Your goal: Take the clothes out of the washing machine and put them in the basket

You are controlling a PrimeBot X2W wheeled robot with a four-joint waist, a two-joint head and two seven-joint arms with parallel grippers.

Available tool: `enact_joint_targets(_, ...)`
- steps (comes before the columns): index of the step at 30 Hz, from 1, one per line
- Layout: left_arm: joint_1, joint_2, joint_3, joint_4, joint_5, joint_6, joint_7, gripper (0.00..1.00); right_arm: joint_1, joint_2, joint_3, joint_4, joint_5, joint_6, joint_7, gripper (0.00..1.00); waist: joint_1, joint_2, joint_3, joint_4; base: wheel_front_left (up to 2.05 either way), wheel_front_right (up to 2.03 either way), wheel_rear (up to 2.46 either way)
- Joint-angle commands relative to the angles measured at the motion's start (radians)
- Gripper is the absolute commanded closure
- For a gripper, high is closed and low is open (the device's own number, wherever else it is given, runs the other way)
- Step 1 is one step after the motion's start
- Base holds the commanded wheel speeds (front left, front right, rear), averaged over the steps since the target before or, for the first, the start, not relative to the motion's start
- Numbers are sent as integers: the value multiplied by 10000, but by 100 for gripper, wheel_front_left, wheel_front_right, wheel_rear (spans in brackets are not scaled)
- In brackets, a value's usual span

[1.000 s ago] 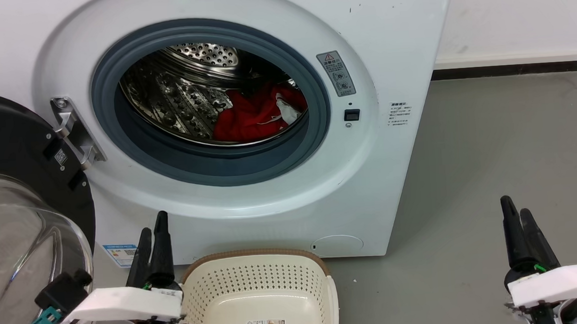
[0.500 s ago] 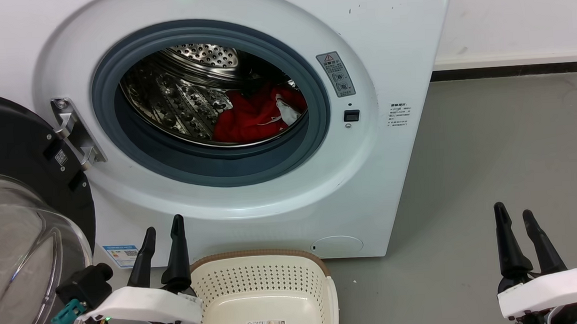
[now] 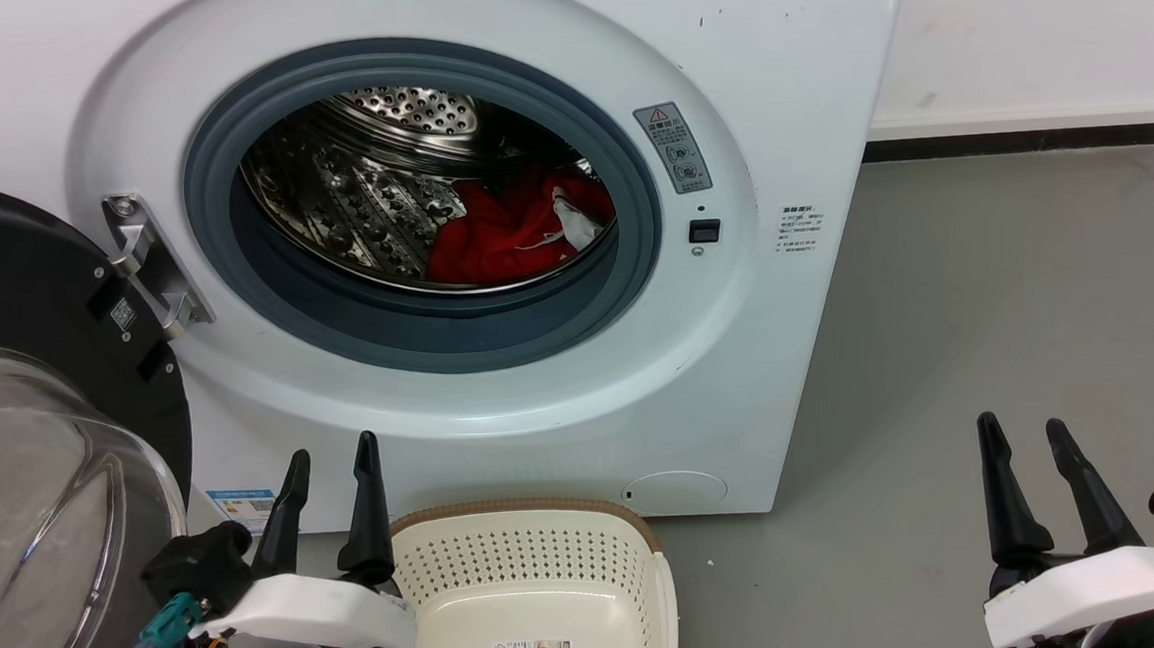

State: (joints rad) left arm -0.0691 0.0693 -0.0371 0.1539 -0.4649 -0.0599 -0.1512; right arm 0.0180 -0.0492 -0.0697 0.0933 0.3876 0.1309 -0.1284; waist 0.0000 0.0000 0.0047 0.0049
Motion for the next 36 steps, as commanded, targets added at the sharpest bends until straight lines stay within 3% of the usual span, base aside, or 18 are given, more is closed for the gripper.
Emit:
enact_joint_targets(1, -39, 77, -45, -66, 268, 54, -84, 0, 10, -21, 25, -145, -284, -2, -85, 0, 0, 0, -3, 2, 0, 0, 0)
enact_joint_targets(36, -134, 114, -475, 120, 3250, 400, -879, 0, 205, -18, 9, -260, -3119, -3, -587, 0, 0, 0, 66, 70, 0, 0, 0)
